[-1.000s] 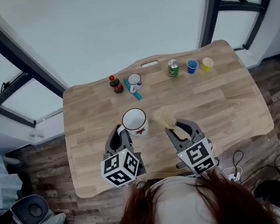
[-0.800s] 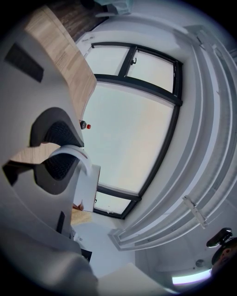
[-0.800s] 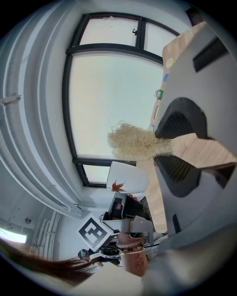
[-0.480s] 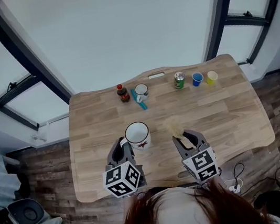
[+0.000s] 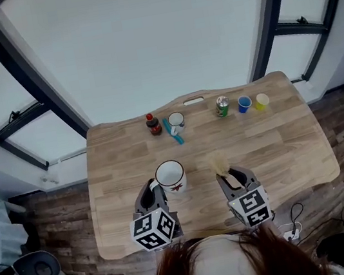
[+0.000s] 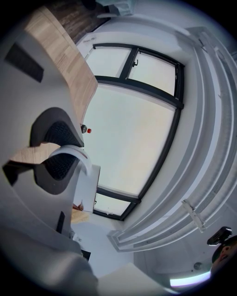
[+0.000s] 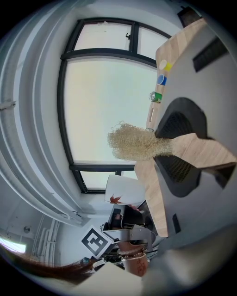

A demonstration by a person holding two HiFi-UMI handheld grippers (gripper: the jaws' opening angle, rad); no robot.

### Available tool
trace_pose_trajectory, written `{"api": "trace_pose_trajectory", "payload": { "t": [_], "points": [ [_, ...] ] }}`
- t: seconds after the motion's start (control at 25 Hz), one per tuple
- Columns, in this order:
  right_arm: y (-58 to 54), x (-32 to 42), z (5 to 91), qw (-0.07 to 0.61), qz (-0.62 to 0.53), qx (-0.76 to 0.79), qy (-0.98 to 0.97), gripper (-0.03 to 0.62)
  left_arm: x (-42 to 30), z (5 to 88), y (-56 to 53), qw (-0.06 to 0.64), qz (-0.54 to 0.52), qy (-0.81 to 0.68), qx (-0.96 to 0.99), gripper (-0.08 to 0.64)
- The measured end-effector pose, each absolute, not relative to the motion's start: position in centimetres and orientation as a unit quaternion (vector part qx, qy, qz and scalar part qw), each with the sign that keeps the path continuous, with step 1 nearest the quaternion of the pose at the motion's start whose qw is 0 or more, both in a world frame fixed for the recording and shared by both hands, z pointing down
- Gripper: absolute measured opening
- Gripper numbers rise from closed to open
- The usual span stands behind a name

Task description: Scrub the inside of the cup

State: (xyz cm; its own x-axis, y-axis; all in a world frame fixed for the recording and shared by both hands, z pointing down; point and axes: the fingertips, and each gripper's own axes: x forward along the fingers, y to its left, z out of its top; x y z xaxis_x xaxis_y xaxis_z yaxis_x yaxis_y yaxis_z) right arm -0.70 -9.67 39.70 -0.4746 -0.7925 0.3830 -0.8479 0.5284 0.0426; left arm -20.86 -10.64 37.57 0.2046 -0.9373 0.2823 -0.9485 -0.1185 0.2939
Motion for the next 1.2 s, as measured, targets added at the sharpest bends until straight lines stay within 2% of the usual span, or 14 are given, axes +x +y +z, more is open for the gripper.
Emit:
{"api": "trace_pose_trajectory", "payload": {
  "t": [0.6, 1.2],
  "points": [
    [-11.3, 0.4, 39.7, 0.173, 0.083, 0.495, -0.848, 0.112, -20.5, 37.9, -13.8, 0.206, 0.019, -0.622, 0.755, 0.025],
    [-9.9, 2.1, 39.4, 0.168, 0.095, 0.496, -0.847, 0.112, -19.4, 37.9, -12.2, 0.203, 0.032, -0.621, 0.757, 0.023]
  ]
}}
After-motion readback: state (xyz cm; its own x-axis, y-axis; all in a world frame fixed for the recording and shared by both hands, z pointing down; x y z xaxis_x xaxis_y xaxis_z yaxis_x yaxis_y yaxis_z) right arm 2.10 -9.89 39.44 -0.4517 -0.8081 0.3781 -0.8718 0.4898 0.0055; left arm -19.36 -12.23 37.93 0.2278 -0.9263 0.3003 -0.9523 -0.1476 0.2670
